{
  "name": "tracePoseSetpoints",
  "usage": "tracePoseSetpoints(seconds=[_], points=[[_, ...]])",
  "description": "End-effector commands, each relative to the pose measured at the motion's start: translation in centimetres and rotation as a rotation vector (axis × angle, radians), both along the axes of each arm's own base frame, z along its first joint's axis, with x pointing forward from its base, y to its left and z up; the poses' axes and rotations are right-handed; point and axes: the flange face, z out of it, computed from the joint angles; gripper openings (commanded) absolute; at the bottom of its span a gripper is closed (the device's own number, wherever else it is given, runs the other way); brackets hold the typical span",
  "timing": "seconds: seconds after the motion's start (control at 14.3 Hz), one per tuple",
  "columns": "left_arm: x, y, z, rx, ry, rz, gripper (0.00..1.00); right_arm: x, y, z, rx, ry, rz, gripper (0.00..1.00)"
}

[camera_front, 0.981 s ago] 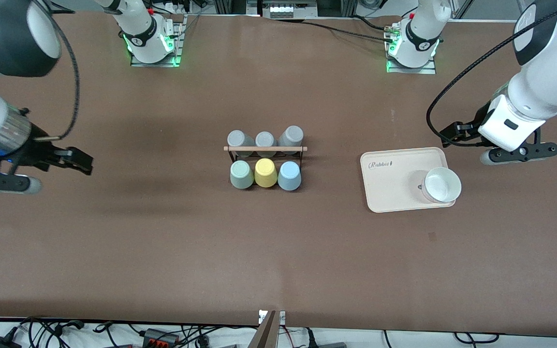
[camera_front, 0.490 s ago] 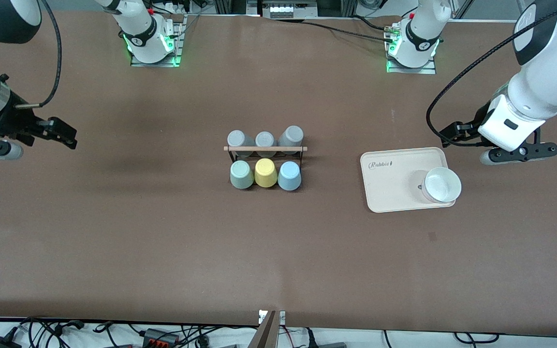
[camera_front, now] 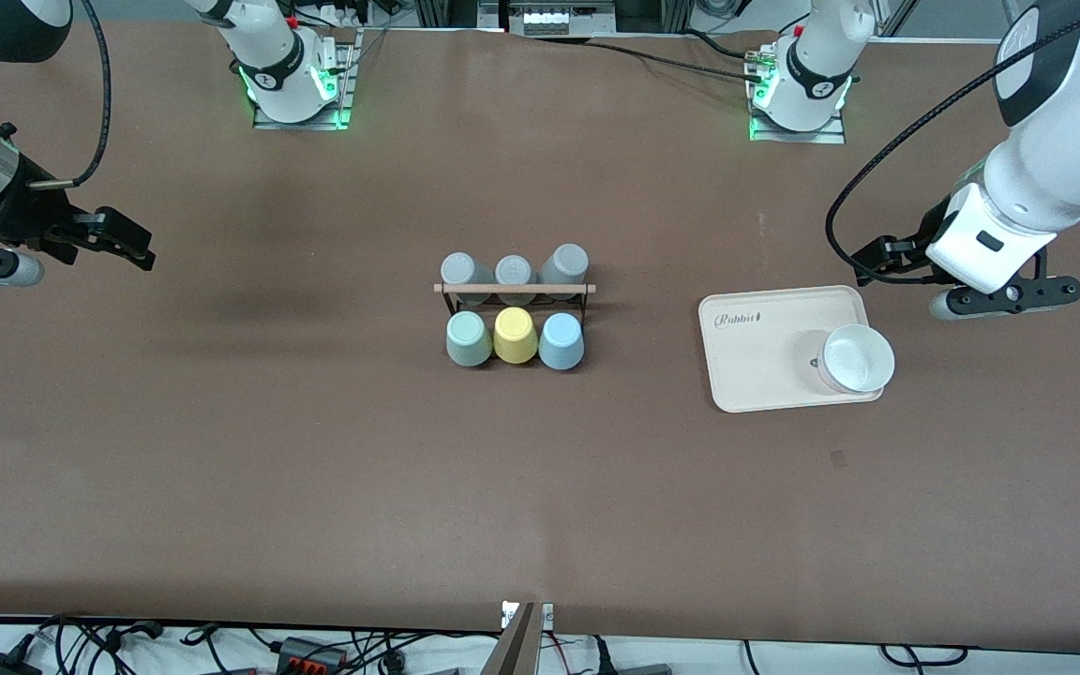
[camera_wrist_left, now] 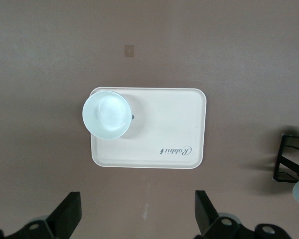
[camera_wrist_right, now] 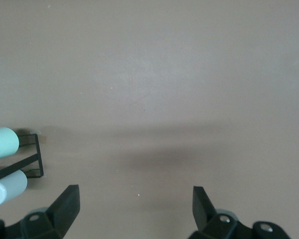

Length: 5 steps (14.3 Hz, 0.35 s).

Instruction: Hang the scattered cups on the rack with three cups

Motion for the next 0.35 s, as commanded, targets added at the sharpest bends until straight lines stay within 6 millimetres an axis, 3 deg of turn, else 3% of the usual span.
tracePoseSetpoints(seconds=[0.0,0.28], points=[[-0.12,-0.1,0.71,-0.015,-0.007,-0.002,1.0,1.15,0.14,0.72,0.017,-0.015,0.005,1.0],[-0.12,-0.19,0.72,-0.015,-0.009,-0.004,1.0,1.32,-0.27,1.41,0.002,-0.025,0.001,1.0]])
